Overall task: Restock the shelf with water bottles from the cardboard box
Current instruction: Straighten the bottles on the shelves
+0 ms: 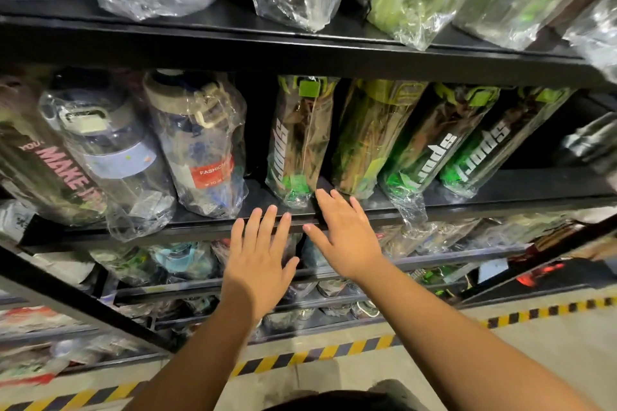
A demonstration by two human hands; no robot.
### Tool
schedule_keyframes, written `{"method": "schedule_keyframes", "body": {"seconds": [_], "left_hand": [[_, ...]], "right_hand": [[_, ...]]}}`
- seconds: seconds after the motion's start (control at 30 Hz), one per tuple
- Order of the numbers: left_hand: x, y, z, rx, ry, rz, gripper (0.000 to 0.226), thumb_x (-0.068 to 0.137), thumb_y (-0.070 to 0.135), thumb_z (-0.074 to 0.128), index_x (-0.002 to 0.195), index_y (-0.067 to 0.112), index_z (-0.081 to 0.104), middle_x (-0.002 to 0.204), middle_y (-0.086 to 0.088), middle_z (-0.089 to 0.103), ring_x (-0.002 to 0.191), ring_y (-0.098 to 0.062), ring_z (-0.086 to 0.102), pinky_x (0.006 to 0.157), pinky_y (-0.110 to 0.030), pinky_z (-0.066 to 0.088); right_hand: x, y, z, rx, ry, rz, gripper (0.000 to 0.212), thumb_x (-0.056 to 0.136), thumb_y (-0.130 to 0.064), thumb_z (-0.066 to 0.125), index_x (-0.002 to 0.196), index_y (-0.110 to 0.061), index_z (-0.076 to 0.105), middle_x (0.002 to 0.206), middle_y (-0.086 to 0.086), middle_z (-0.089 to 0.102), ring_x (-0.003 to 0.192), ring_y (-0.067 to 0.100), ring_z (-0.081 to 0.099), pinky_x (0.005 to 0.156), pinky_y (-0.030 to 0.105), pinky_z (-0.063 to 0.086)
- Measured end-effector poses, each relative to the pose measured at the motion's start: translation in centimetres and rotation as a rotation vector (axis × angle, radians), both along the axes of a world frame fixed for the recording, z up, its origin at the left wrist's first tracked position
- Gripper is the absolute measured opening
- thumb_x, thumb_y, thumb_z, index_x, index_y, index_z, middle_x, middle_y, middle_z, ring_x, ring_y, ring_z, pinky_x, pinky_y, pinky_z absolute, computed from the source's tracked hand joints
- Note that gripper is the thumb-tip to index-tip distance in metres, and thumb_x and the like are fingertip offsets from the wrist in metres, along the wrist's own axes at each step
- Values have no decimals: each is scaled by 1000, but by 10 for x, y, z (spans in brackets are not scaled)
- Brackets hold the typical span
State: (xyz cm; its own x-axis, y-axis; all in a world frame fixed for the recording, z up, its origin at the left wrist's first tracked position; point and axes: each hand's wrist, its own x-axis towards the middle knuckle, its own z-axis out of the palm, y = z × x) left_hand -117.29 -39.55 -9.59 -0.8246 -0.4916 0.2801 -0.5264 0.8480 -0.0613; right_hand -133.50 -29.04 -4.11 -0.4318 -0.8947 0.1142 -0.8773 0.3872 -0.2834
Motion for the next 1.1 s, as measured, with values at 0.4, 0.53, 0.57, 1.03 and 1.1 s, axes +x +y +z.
{"method": "schedule_keyframes", "body": {"seconds": [0.4,0.53,0.57,1.03,1.1], "left_hand": [[6,3,6,50,-8,32,75,98,59,31,160,18,21,165,-10,22,151,-33,21,123,-52,13],[4,11,15,78,-28,71,76,97,62,32,159,18,27,163,-12,29,150,-34,26,121,-55,17],[2,14,17,83,-34,82,77,96,63,33,158,17,29,162,-13,31,149,-35,27,121,-57,18],[-9,102,65,355,-291,412,83,93,78,17,161,34,0,169,-4,3,153,-33,10,119,-66,5],[2,128,72,351,-280,434,82,93,78,19,161,34,5,168,-6,14,151,-33,17,118,-66,10]], "right_hand": [[-9,23,-22,121,267,73,72,103,-59,31,162,-21,14,169,1,12,156,23,7,126,46,9],[-10,31,-22,139,259,73,73,102,-59,31,162,-24,8,170,1,6,156,23,2,126,47,6],[-10,33,-21,147,259,75,73,102,-59,30,162,-25,6,170,0,4,156,23,0,126,48,4],[-41,127,28,265,97,51,83,101,-62,34,162,-17,-1,169,10,8,154,31,9,123,46,20],[-46,147,37,263,90,56,83,101,-63,34,162,-16,2,168,9,10,153,31,12,122,47,24]]}}
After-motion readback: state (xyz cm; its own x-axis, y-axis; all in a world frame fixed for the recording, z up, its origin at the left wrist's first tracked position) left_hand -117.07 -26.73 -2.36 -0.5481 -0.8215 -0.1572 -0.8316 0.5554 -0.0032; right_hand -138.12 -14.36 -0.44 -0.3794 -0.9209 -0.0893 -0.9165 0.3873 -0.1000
